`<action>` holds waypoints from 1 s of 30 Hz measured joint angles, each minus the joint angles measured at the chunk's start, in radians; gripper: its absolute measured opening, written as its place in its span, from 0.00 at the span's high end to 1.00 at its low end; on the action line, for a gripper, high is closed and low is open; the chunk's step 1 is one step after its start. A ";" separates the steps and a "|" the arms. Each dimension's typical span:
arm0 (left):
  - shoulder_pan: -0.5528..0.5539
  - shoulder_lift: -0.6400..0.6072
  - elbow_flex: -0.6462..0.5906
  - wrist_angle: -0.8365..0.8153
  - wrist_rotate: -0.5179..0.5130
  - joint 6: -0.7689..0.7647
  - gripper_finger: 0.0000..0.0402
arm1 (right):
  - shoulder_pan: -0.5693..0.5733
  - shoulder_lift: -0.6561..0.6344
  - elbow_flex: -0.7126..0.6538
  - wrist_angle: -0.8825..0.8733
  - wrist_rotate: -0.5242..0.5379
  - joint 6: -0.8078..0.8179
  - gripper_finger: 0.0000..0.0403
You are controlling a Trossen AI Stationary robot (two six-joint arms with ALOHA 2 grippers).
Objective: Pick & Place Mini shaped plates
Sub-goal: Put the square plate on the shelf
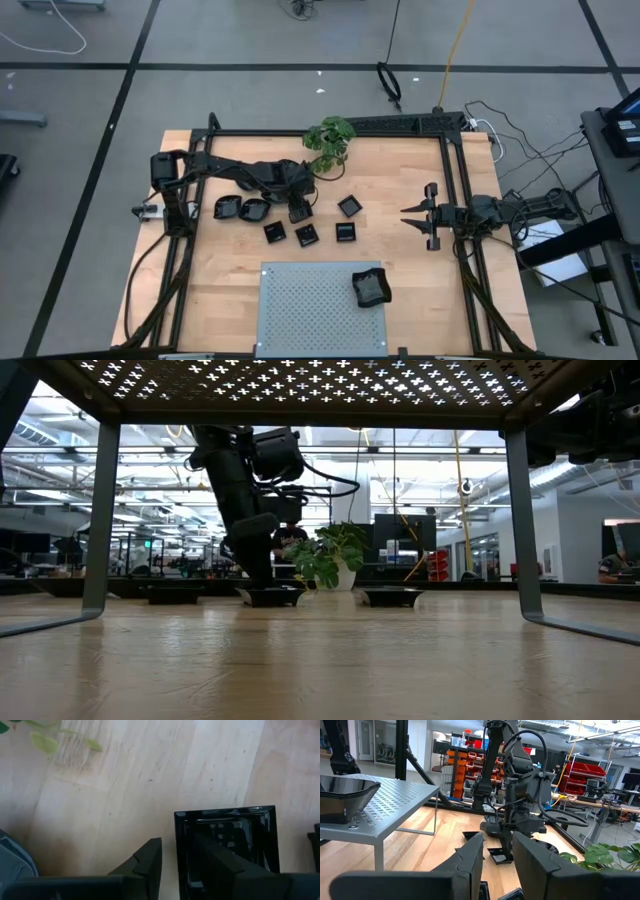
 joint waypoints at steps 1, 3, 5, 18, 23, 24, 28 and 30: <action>0.000 0.000 0.000 0.000 0.000 -0.001 0.70 | 0.000 0.000 0.000 0.000 0.000 0.000 0.76; 0.000 0.000 0.000 0.000 0.000 0.000 0.70 | 0.000 0.000 0.000 0.000 0.000 0.000 0.77; 0.000 0.000 0.000 0.000 -0.001 0.000 0.70 | 0.000 0.000 0.000 0.000 0.000 0.000 0.77; -0.012 0.000 -0.001 0.000 0.004 0.011 0.70 | 0.000 0.000 0.000 0.000 0.000 0.000 0.76; -0.012 0.000 -0.001 0.000 0.007 0.008 0.75 | 0.000 0.000 0.000 0.000 0.000 0.000 0.77; -0.012 0.000 -0.001 0.000 0.009 0.008 0.78 | 0.000 0.000 0.000 0.000 0.000 0.000 0.77; -0.013 0.000 -0.001 0.002 0.014 0.008 0.91 | 0.000 0.000 0.000 0.000 0.000 0.000 0.76; -0.013 0.000 -0.001 0.003 0.017 0.008 0.97 | 0.000 0.000 0.000 0.000 0.000 0.000 0.76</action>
